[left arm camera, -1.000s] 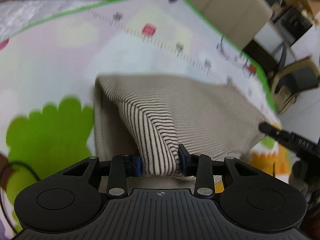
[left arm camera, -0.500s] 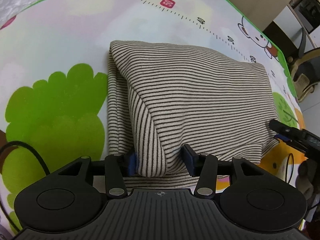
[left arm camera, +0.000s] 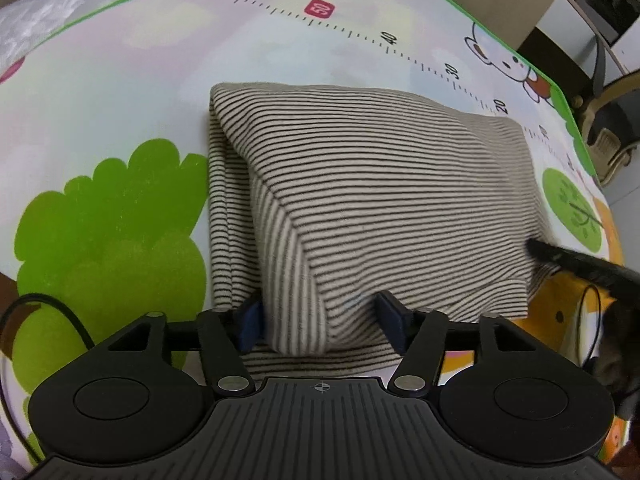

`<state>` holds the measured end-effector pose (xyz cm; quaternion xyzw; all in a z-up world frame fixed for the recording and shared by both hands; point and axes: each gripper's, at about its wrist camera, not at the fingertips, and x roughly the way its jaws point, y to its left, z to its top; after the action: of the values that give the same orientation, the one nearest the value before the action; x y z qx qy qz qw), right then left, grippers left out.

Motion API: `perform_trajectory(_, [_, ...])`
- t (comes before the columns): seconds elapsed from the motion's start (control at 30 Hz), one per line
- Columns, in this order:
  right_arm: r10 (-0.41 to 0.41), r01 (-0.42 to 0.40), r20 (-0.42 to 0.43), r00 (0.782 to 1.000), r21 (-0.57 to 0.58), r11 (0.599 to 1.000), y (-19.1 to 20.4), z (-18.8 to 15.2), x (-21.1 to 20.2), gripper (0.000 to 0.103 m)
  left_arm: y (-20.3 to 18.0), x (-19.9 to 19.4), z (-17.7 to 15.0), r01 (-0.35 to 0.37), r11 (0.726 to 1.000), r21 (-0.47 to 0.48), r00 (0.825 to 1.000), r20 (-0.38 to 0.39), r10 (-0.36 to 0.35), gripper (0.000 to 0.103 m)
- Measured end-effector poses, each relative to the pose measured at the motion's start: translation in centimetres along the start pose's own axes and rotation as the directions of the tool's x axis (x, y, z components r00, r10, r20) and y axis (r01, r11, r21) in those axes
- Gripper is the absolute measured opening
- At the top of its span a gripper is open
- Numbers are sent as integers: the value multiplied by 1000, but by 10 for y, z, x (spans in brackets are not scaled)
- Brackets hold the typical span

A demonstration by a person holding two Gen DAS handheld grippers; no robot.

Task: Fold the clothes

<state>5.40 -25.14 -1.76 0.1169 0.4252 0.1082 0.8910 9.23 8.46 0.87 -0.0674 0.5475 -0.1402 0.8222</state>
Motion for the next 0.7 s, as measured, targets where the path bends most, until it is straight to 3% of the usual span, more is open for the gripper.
perform_trajectory(0.1, [-9, 9, -4, 1000, 32, 999, 5, 5, -3, 16, -6, -9, -1, -51, 998, 29, 998, 21, 51, 73])
perform_trajectory(0.2, [-12, 12, 18, 1000, 16, 1000, 15, 13, -16, 23, -14, -29, -7, -23, 999, 44, 998, 54, 20, 80])
perform_trajectory(0.23, [1, -1, 44, 999, 8, 1000, 18, 18, -23, 30, -17, -36, -9, -11, 999, 49, 998, 65, 8, 81])
perform_trajectory(0.33, [9, -4, 96, 995, -50, 999, 27, 27, -33, 42, -19, -41, -15, 123, 992, -3, 992, 4, -123, 90])
perform_trajectory(0.43, [-14, 25, 111, 994, -97, 995, 32, 36, -30, 42, -15, -30, -18, 238, 967, -91, 965, -94, -246, 90])
perform_trajectory(0.5, [-17, 25, 74, 997, -108, 994, 32, 38, -29, 45, -13, -20, -19, 234, 966, -112, 962, -117, -247, 90])
perform_trajectory(0.6, [-23, 18, -38, 999, -120, 993, 26, 31, -31, 64, -6, -8, -16, 186, 974, -132, 972, -121, -202, 90])
perform_trajectory(0.7, [-24, 16, -58, 998, -123, 992, 12, 18, -49, 64, 4, 2, -11, 161, 971, -176, 975, -124, -184, 90])
